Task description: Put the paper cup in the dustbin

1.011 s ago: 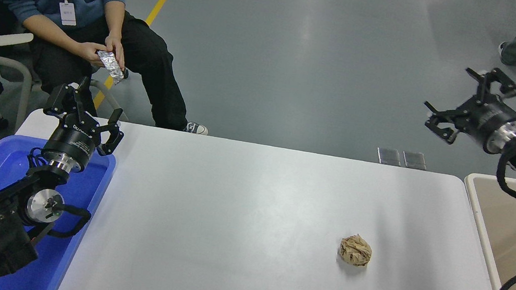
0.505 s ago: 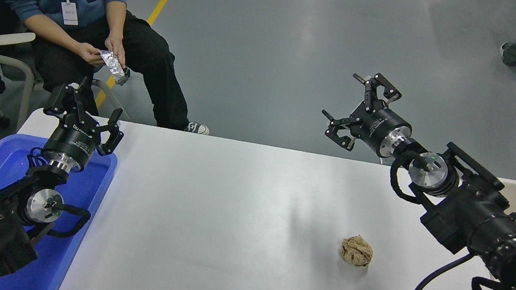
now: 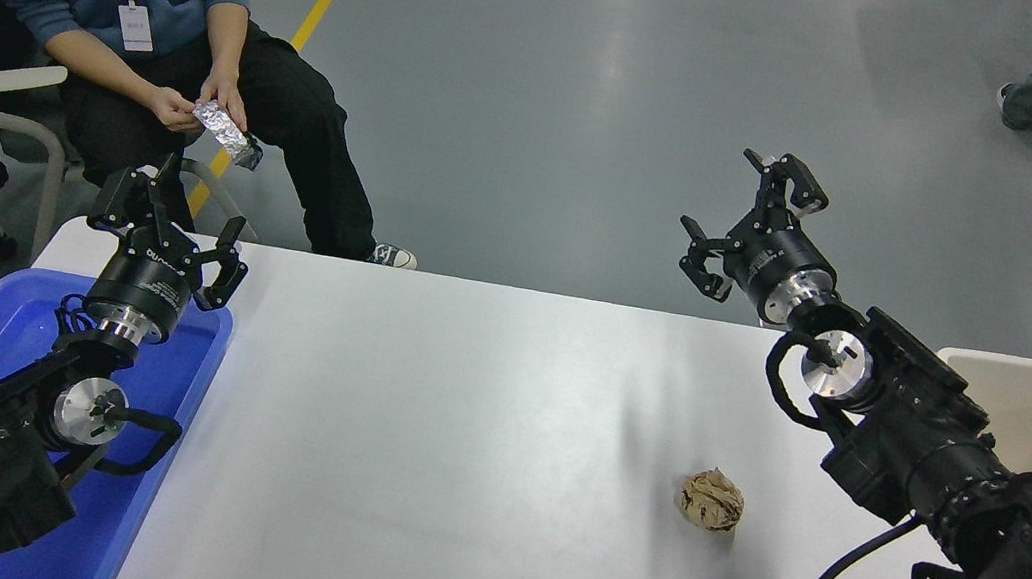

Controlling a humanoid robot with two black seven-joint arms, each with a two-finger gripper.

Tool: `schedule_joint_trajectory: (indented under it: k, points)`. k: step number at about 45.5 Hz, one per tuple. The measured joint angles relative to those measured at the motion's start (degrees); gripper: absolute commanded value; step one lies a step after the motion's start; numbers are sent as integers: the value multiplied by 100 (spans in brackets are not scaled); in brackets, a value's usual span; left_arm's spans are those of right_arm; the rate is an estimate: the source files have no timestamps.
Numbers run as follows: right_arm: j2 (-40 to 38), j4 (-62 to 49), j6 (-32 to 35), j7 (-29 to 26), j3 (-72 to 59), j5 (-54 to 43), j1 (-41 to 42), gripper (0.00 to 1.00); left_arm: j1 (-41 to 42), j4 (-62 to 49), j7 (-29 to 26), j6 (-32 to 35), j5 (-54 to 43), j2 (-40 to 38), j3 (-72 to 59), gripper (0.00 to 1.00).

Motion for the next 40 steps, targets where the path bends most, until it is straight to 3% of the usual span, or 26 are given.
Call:
schedule_joint_trajectory:
  k: [40]
  points:
    - [22,478,-100,118,1389,346,-721,100,0,0,0,0,1,0,0,100]
